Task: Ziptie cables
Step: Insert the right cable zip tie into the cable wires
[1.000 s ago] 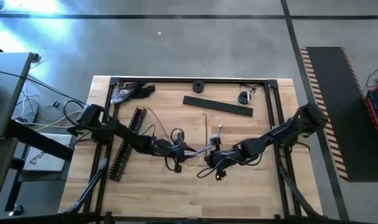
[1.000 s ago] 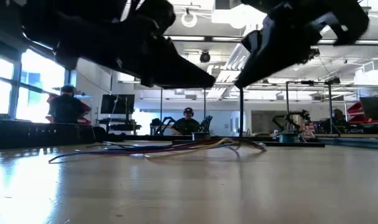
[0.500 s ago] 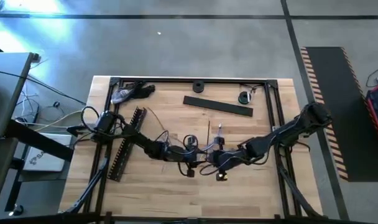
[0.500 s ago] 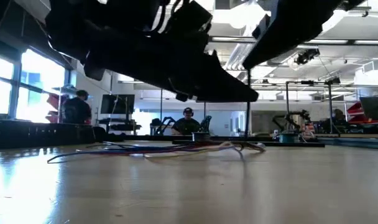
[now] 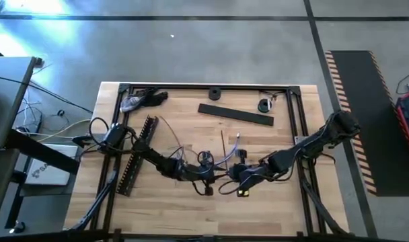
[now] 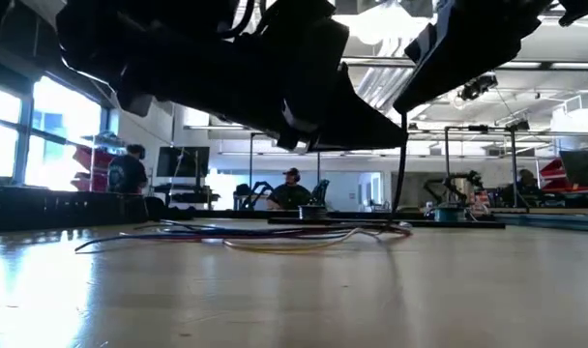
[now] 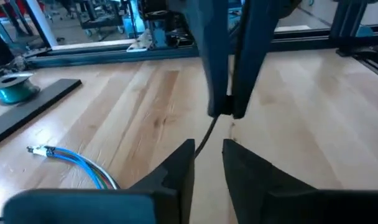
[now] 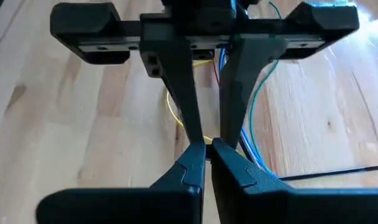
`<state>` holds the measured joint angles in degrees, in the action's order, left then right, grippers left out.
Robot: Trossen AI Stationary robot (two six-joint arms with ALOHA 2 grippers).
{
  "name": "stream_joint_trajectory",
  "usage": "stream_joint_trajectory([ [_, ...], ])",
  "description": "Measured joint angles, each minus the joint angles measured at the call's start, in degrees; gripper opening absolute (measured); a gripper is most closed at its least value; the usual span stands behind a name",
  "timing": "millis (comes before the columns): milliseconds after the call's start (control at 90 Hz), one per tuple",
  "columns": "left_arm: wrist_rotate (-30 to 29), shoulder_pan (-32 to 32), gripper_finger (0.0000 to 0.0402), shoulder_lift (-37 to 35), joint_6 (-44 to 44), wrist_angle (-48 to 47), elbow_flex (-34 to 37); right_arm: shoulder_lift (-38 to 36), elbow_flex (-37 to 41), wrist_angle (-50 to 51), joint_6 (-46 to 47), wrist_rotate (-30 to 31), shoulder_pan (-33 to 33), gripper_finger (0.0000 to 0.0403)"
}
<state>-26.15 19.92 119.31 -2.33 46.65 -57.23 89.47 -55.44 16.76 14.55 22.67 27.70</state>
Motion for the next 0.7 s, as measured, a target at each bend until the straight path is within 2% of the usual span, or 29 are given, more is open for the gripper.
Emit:
stream_joint_trajectory([
  [122,0.1,0.0,0.0054,0.0,0.6,0.0,0.0,0.0,0.0,-0.3,0.2,0.8,0.0,0.0000],
  [456,-1.6,-0.5,0.0098,0.1,2.1,0.0,-1.6,0.0,0.0,-1.3,0.6,0.9,0.0,0.0000],
  [700,-1.4,-0.2,0.0069,0.2,4.0,-1.0,-2.2,0.0,0.0,-1.2,0.7,1.0,0.0,0.0000],
])
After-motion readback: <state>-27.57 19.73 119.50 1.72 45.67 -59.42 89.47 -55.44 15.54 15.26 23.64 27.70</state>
